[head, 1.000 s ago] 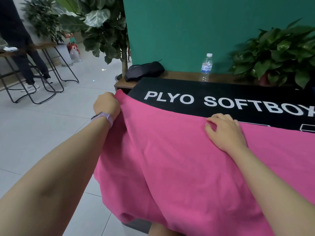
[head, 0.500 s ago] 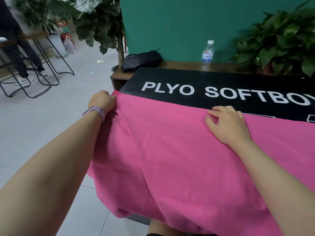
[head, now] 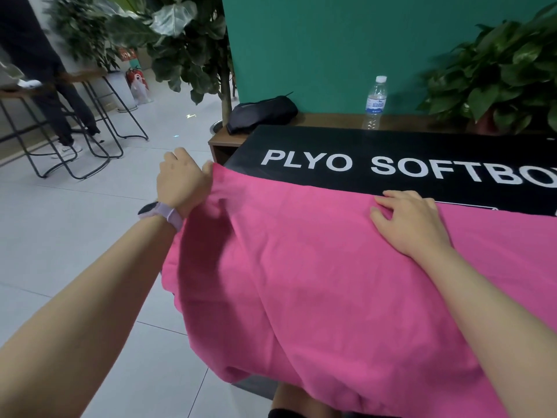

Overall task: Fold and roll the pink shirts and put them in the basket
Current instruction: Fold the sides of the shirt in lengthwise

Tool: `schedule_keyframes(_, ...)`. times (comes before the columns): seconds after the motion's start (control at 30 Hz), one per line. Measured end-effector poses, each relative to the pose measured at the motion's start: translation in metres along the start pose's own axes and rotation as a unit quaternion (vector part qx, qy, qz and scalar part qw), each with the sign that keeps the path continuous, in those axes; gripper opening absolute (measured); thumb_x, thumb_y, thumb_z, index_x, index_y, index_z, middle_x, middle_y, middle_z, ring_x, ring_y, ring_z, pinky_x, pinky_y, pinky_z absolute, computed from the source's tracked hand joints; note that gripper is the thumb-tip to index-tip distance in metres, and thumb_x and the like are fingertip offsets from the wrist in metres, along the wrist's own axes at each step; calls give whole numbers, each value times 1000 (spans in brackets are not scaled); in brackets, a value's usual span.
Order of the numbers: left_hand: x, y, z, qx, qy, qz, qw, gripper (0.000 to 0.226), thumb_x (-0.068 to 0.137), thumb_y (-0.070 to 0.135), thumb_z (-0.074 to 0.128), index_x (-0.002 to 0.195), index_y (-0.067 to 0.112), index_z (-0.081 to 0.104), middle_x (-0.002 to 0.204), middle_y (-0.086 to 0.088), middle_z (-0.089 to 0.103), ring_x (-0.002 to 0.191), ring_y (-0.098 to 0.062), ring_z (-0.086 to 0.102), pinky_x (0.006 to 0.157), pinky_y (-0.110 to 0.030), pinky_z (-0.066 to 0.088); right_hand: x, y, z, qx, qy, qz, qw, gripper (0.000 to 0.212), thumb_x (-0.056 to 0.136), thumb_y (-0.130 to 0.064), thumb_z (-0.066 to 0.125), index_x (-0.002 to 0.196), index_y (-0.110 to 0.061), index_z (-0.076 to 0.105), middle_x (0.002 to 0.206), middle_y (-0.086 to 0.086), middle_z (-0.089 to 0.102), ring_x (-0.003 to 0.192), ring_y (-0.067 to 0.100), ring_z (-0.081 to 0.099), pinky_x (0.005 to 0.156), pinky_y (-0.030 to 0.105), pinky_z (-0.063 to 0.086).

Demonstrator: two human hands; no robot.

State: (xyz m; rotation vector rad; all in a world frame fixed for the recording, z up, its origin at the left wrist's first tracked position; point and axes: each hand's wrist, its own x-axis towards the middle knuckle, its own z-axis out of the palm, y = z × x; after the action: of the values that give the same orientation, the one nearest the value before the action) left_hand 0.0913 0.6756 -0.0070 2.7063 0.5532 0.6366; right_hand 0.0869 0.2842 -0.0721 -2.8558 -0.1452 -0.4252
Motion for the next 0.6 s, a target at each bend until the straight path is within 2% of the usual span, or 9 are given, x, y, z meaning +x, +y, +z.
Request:
schedule_keyframes(0.1,-40,-14,-4,33,-79,-2,996,41,101,33,44,120,-4,46,126,-30,48,117,-48,50,95,-51,41,0,0,-1,1,-5,-1,1000,46,98,-46,44,135,-27,64,148,-4,54,138,18,40,113,42,25)
schedule_keyframes(0.17,-63,-30,-6,66,-90,-10,994,39,99,34,45,116,-2,47,122,-28,53,113,-47,53,93,-49,42,0,0,-1,2,-6,-3,1000,46,98,-46,44,135,-27,64,148,-3,54,138,19,40,113,43,25)
schedule_keyframes(0.27,-84,-43,-10,114,-31,-1,993,43,96,42,51,108,1,56,111,-24,60,104,-42,55,90,-47,39,-1,-1,-3,-5,-7,-11,1000,46,99,-47,44,132,-26,66,147,-1,54,138,21,40,111,44,26)
schedule_keyframes(0.4,-96,-52,-22,56,72,19,996,34,95,40,55,95,6,59,99,-17,55,91,-38,51,79,-45,40,-5,-4,-6,-9,9,-51,999,42,99,-46,49,133,-26,65,149,0,53,139,21,39,110,45,27)
schedule_keyframes(0.43,-97,-56,-25,34,69,4,997,32,96,40,53,91,8,58,95,-15,57,87,-36,51,74,-43,41,-5,-5,-7,-7,21,-70,997,40,99,-43,52,132,-26,66,147,0,55,137,21,41,109,44,28)
schedule_keyframes(0.53,-101,-67,-28,3,-56,-56,997,34,96,38,46,80,11,58,84,-14,67,78,-35,58,66,-38,46,-6,-7,-8,13,42,-114,992,29,97,-33,59,118,-21,74,134,1,63,128,22,49,104,44,35)
schedule_keyframes(0.6,-106,-69,-30,-39,-81,-64,994,32,94,39,49,79,12,60,75,-10,68,80,-35,63,70,-40,52,-7,-9,-9,16,39,-138,989,23,96,-28,62,109,-19,78,122,0,66,118,23,54,98,44,41)
